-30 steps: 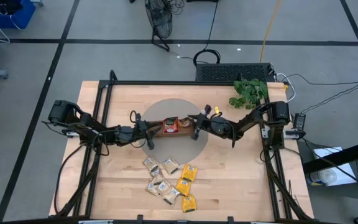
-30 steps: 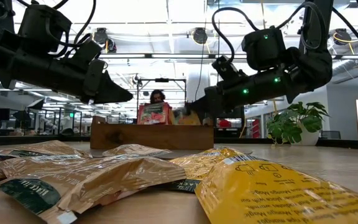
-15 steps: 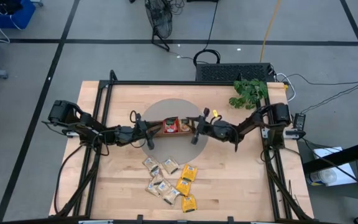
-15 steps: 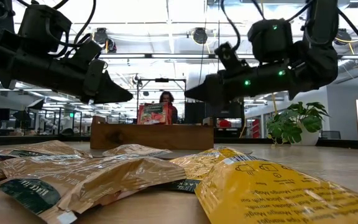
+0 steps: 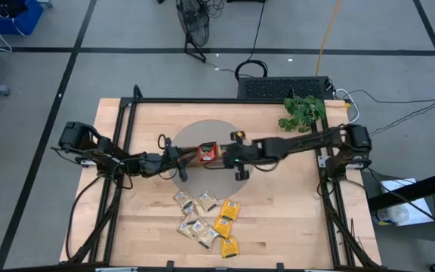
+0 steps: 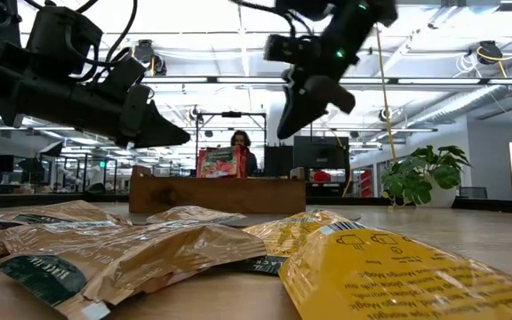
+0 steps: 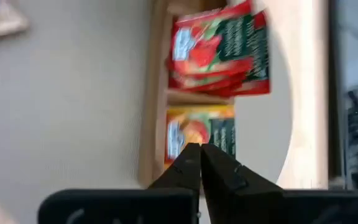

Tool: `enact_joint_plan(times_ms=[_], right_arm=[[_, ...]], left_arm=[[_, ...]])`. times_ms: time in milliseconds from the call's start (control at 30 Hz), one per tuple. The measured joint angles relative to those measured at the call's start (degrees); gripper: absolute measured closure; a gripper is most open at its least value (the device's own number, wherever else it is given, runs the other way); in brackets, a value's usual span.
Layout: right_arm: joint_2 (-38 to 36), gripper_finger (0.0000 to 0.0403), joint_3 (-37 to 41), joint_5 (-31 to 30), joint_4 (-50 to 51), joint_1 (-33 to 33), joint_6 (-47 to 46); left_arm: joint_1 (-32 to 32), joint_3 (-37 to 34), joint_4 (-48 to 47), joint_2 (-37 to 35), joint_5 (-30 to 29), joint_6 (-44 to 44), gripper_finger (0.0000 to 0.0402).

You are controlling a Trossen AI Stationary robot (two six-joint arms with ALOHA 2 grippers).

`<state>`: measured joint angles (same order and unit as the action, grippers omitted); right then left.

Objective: Pick & Place Tea
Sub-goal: Put the yellow tea bag into the wooden organizer

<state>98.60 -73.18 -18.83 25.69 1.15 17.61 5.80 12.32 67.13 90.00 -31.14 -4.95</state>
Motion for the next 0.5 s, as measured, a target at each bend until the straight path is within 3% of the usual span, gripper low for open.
enact_joint_plan(times_ms=[167,500], right_arm=[[7.1,0.0402,-9.0,5.8,8.7,-1.8,1.7],[12.7,0.0403,-10.0,9.8,7.5,-4.7,2.1]], left_arm=[[0.0,0.0,0.0,0.0,0.0,0.0,0.0286],[0.0,0.0,0.0,0.0,0.0,0.0,0.0286]])
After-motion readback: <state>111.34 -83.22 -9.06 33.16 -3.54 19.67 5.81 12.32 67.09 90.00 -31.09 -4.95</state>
